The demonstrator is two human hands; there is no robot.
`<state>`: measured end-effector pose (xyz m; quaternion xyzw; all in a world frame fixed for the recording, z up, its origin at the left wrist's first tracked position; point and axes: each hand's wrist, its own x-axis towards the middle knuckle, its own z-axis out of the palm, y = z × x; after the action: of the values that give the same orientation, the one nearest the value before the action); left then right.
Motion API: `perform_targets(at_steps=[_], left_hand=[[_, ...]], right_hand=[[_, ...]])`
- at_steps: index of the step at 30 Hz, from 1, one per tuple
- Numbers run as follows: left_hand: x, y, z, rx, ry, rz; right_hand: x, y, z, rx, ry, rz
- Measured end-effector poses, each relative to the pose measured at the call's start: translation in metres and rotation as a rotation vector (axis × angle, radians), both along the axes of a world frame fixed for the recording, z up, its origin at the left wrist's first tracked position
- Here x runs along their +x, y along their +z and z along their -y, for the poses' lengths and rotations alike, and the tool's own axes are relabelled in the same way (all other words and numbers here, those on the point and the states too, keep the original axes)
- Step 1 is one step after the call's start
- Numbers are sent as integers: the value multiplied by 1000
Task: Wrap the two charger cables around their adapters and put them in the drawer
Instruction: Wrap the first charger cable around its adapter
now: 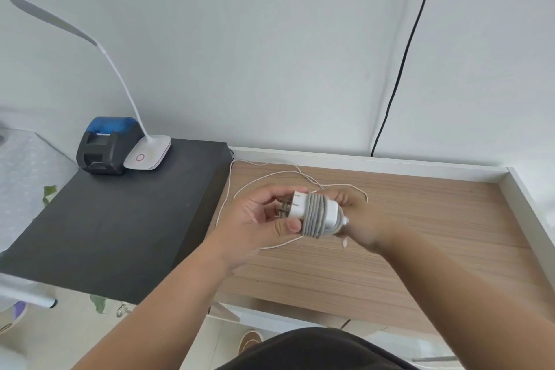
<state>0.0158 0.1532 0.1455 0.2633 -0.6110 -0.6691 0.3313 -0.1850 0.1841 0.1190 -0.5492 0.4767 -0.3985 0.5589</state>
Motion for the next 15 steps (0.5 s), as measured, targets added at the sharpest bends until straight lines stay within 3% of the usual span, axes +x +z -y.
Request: perform_targets(at_steps=[4,6,12,15], left_hand=[[-10,-8,1,186,165,-198],[-14,-10,2,249,249,-225],[-21,-20,5,304,425,-149],[-27,-24,6,305,473,-122]], right_hand=[[34,-16,-11,138,-80,245],[45,-16,-13,122,-123,247],[52,-13,-15,-11,-262,-356],[54,-8,-15,0,-264,-477]])
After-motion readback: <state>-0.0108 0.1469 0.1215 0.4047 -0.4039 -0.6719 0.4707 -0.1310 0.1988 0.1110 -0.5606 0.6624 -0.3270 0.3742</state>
